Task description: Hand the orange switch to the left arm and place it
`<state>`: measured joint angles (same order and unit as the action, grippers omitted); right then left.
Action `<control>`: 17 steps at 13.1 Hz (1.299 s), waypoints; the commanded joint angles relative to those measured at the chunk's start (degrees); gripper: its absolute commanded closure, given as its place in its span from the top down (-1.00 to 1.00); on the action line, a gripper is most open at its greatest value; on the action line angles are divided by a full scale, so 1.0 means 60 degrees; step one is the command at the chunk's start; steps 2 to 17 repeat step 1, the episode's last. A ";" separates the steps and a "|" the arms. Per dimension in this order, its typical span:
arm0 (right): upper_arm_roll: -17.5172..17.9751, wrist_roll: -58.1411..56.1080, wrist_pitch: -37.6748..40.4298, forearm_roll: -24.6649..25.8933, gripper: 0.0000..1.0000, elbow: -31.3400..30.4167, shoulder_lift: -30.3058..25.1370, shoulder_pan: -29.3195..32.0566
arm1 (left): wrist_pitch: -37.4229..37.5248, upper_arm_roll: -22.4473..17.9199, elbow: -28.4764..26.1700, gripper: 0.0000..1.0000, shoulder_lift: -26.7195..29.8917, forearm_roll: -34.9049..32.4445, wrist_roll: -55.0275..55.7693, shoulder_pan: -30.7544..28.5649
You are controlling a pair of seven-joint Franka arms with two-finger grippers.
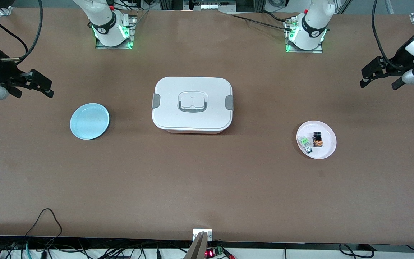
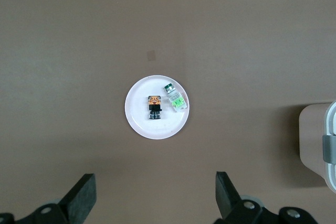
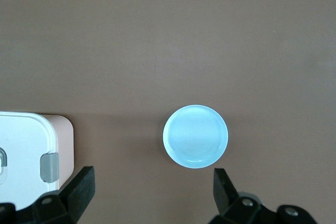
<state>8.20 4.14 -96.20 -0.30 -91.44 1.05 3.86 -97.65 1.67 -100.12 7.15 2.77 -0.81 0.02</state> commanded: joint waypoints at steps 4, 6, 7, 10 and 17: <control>0.0142 -0.0030 0.0140 -0.0038 1.00 0.0270 0.0133 0.0148 | 0.0411 0.0000 0.0368 1.00 -0.0151 -0.0197 -0.0158 0.0026; 0.0142 -0.0030 0.0140 -0.0038 1.00 0.0270 0.0133 0.0148 | 0.0411 0.0000 0.0368 1.00 -0.0151 -0.0197 -0.0158 0.0026; 0.0142 -0.0030 0.0140 -0.0038 1.00 0.0270 0.0133 0.0148 | 0.0411 0.0000 0.0368 1.00 -0.0151 -0.0197 -0.0158 0.0026; 0.0142 -0.0030 0.0140 -0.0038 1.00 0.0270 0.0133 0.0148 | 0.0411 0.0000 0.0368 1.00 -0.0151 -0.0197 -0.0158 0.0026; 0.0142 -0.0030 0.0140 -0.0038 1.00 0.0270 0.0133 0.0148 | 0.0411 0.0000 0.0368 1.00 -0.0151 -0.0197 -0.0158 0.0026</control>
